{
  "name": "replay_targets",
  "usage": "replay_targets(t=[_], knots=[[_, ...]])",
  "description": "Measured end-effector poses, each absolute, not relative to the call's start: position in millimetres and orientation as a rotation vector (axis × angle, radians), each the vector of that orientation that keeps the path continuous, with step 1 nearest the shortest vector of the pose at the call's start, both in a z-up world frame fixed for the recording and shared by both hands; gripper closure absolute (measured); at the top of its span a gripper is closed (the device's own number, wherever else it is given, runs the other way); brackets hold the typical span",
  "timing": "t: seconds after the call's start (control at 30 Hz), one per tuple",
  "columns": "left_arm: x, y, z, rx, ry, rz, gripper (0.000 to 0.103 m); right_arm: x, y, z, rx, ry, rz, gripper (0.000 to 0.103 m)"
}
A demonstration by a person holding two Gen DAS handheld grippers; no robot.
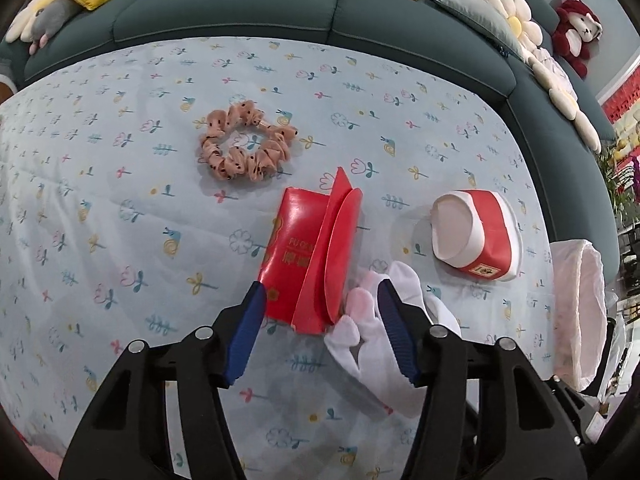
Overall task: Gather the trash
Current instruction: 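Grasp the red packet with the left tool while the right grasps the white glove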
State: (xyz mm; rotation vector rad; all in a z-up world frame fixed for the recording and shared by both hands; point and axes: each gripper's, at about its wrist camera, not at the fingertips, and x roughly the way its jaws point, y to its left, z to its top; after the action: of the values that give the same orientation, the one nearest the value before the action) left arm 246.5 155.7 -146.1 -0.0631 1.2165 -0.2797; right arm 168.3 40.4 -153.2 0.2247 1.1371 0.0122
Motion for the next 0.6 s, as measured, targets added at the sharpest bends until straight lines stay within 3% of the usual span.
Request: replay_targets(t=[0.17,0.23,0.3,0.4,0.6], knots=[[249,153,-152,-0.064,1.224,-0.298,0.068,175,44,-164,0.218,1.161,0.014,0.060],[248,151,-153,-0.060,1.229,-0.307,0.077,176,44,-168,0.223,1.166,0.010,0.066],[247,151,-154,-0.061,1.231,-0.313,0.090,175,43,-172,0.234,1.175,0.016,0.080],[241,149,-153,-0.060,1.225,-0.318,0.096,172,43,-173,0.238,1.174,0.020,0.088],[227,139,-145,-0.057,1.213,-0.323,0.101,164,37,-164,0.252,1.151,0.008,0.092]])
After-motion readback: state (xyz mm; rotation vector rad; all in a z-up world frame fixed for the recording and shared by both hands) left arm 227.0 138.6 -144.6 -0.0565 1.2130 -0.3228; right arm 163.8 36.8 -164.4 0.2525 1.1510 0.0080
